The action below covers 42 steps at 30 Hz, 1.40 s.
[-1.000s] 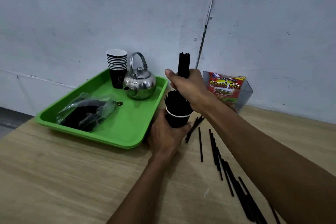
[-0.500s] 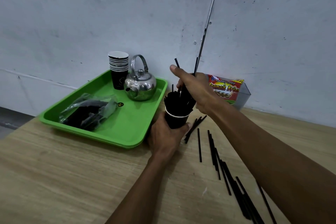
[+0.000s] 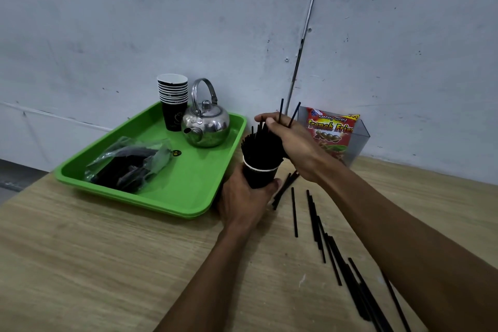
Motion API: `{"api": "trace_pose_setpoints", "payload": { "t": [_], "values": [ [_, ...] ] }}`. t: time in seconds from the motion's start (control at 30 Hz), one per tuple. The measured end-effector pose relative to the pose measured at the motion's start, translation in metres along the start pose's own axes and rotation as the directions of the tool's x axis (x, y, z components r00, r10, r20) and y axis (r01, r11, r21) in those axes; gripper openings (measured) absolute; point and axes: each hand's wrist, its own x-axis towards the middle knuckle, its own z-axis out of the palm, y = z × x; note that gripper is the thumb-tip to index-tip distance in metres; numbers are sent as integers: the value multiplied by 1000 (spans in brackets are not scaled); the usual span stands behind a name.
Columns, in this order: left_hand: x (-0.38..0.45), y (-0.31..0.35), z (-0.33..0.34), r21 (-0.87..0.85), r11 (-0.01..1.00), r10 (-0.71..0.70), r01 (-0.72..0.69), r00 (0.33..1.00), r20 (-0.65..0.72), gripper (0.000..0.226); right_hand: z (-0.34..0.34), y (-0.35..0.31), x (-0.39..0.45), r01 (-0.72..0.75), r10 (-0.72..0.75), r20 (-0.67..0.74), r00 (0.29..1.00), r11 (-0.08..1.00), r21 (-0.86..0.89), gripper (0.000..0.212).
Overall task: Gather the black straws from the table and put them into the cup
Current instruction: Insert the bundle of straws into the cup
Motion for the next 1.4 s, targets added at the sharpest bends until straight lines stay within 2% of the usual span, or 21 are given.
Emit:
{"api": "trace_pose_setpoints", "payload": {
  "t": [0.17,0.3,0.4,0.5,0.57,0.6,0.63,0.7,0.73,0.8,0.97,1.03,1.13,1.2,1.27,1.33,1.4],
  "values": [
    [1,0,0,6,1000,-6,6,1000,-7,65,-8,-1,-4,36,-39,23,999,993,110,22],
    [0,0,0,3,1000,-9,9,1000,-8,64,-14,-2,-5,-4,-1,62,998,998,70,51],
    [0,0,0,3,1000,-6,6,1000,-12,64,-18,-17,1,6,-6,-1,1000,1000,25,68],
    [-1,-1,-1,-5,1000,2,-2,1000,-2,65,-16,-45,10,153,-173,-77,982,965,-214,79],
    [-1,-1,-1,2,1000,2,-2,1000,2,63,-9,-59,18,247,-296,-22,955,833,-495,81],
    [-1,-1,-1,4,1000,0,0,1000,3,62,-4,-63,22,262,-303,42,952,735,-625,84],
    [0,-1,-1,3,1000,-2,2,1000,6,62,1,-65,27,255,-261,109,959,632,-732,89],
    [-1,0,-1,-7,1000,-7,7,1000,15,61,10,-60,31,224,-79,212,974,479,-849,96],
    [-1,0,-1,-9,1000,-7,7,1000,16,60,13,-52,31,210,19,244,969,450,-868,97],
    [-1,-1,-1,-8,1000,-8,8,1000,15,59,16,-33,28,179,142,276,951,475,-862,94],
    [0,-1,0,-10,1000,1,-1,1000,8,58,16,-23,21,184,128,330,935,621,-762,79],
    [-1,0,-1,-1,1000,-3,3,1000,-1,56,12,-36,21,222,60,359,932,686,-693,73],
    [-1,1,-1,-4,1000,-1,1,1000,-8,57,6,-55,29,249,-139,215,967,708,-661,75],
    [0,0,-2,-8,1000,1,-1,1000,-6,58,10,-60,36,247,-202,148,968,686,-684,75],
    [0,-1,-2,-13,1000,6,-6,1000,6,57,18,-56,39,238,-150,185,971,603,-762,84],
    [0,-2,-1,-19,1000,5,-5,1000,10,57,26,-40,41,171,32,218,975,513,-841,90],
    [1,-3,0,-21,1000,2,-2,1000,11,57,29,-22,40,95,203,197,959,424,-901,87]
  ]
}}
